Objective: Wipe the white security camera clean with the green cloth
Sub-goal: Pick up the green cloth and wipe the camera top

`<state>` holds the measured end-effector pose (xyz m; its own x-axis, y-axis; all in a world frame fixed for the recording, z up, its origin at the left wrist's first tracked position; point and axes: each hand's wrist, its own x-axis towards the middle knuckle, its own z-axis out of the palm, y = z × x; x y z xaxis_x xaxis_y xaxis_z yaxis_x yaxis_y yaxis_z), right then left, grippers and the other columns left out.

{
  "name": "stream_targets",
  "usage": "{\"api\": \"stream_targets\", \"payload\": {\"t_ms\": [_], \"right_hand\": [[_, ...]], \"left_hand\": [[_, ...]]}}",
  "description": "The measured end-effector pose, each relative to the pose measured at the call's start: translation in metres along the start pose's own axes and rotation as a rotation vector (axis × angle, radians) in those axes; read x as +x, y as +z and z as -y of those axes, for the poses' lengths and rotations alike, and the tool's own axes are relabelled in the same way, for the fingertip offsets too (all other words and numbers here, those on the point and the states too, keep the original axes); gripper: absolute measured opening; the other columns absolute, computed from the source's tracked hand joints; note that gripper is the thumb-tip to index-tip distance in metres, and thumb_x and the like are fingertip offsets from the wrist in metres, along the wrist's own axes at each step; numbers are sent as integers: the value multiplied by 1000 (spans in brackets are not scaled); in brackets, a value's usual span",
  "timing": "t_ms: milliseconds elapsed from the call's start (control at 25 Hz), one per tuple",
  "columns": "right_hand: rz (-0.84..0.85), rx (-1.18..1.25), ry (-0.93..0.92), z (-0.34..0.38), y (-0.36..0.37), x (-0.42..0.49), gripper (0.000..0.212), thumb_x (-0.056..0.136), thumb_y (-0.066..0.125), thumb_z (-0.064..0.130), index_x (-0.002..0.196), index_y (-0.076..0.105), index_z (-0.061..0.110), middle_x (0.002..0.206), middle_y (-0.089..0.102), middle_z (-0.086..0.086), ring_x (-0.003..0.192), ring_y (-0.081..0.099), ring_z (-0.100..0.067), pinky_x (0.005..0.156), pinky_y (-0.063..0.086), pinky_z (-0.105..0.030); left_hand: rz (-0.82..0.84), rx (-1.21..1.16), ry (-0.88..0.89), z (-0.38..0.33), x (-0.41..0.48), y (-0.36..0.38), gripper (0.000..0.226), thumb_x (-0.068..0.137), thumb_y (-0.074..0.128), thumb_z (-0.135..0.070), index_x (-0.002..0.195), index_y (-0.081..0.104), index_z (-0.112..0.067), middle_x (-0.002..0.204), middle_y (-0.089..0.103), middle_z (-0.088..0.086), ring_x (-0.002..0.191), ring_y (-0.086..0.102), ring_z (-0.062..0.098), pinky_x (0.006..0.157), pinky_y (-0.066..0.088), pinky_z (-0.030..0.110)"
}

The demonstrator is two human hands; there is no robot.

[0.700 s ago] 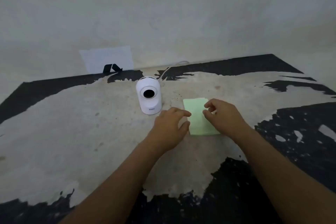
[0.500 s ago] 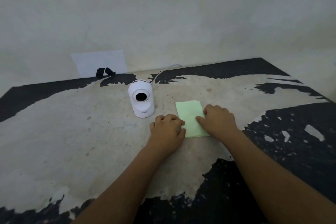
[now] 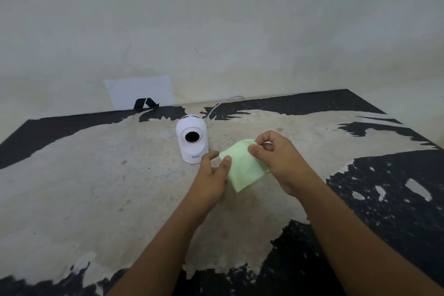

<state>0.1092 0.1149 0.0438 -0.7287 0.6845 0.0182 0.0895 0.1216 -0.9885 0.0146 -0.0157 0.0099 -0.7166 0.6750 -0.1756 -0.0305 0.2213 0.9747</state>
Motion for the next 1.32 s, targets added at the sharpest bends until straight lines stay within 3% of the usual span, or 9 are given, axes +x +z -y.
{"api": "stream_targets", "payload": {"t_ms": [240, 400, 520, 640, 760, 840, 1040, 1200, 1320], "right_hand": [[97, -47, -96, 13, 19, -20, 32, 88, 63, 14, 111, 56, 34, 95, 66, -7, 79, 63, -18, 69, 56, -34], [148, -298, -175, 14, 26, -22, 23, 86, 66, 18, 108, 66, 25, 84, 64, 4, 75, 62, -12, 67, 54, -23], [209, -507, -262, 20, 30, -23, 3, 86, 65, 27, 85, 66, 30, 73, 58, 6, 60, 50, -3, 55, 39, -12], [266, -573, -287, 21, 34, -22, 15, 86, 63, 33, 74, 56, 37, 88, 55, 7, 74, 52, -3, 67, 41, -14], [320, -246, -193, 22, 38, -17, 5, 84, 67, 28, 86, 62, 27, 103, 65, 2, 89, 64, -14, 82, 53, -32], [422, 41, -71, 19, 42, -14, 21, 82, 70, 19, 102, 65, 22, 102, 70, -1, 86, 68, -15, 78, 56, -31], [262, 74, 22, -3, 53, 3, 24, 92, 58, 32, 94, 74, 13, 92, 75, -19, 79, 67, -25, 76, 52, -42], [-101, 297, 135, -1, 54, 40, 24, 97, 50, 29, 94, 64, 11, 92, 69, -12, 89, 65, -28, 87, 56, -50], [-132, 246, 66, 8, 72, 58, 31, 100, 40, 32, 122, 57, 17, 104, 61, -2, 101, 58, -21, 95, 52, -44]], "left_hand": [[-65, -390, 65, -19, -25, -22, 30, 93, 54, -13, 119, 55, -27, 99, 69, 8, 83, 67, 23, 76, 58, 38], [-129, -15, 229, -25, -37, -49, 19, 86, 63, -9, 89, 70, -26, 77, 66, 10, 75, 62, 17, 69, 55, 25], [-150, 412, 346, -27, -42, -65, 20, 84, 66, -17, 102, 69, -26, 81, 65, -4, 72, 60, 10, 63, 44, 10], [-193, 597, 453, -30, -41, -77, 16, 85, 64, -22, 100, 69, -26, 88, 68, -7, 78, 60, 7, 70, 46, 15], [-165, 521, 466, -36, -37, -81, 12, 87, 62, -23, 81, 65, -33, 90, 63, -7, 79, 55, 3, 69, 42, 11], [-102, 416, 418, -42, -34, -81, 15, 87, 62, -22, 78, 64, -33, 96, 62, -4, 81, 57, 4, 72, 42, 12], [-200, 304, 357, -35, -1, -91, 5, 88, 61, -25, 88, 64, -30, 109, 61, -3, 92, 58, 12, 72, 41, 14], [-241, 410, 237, -7, 38, -104, 63, 79, 71, -34, 135, 41, -29, 132, 47, -8, 121, 45, 14, 100, 39, 35], [-205, 613, 221, 5, 58, -96, 90, 68, 77, -38, 143, 28, -29, 142, 45, -4, 134, 32, 26, 107, 32, 44]]}}
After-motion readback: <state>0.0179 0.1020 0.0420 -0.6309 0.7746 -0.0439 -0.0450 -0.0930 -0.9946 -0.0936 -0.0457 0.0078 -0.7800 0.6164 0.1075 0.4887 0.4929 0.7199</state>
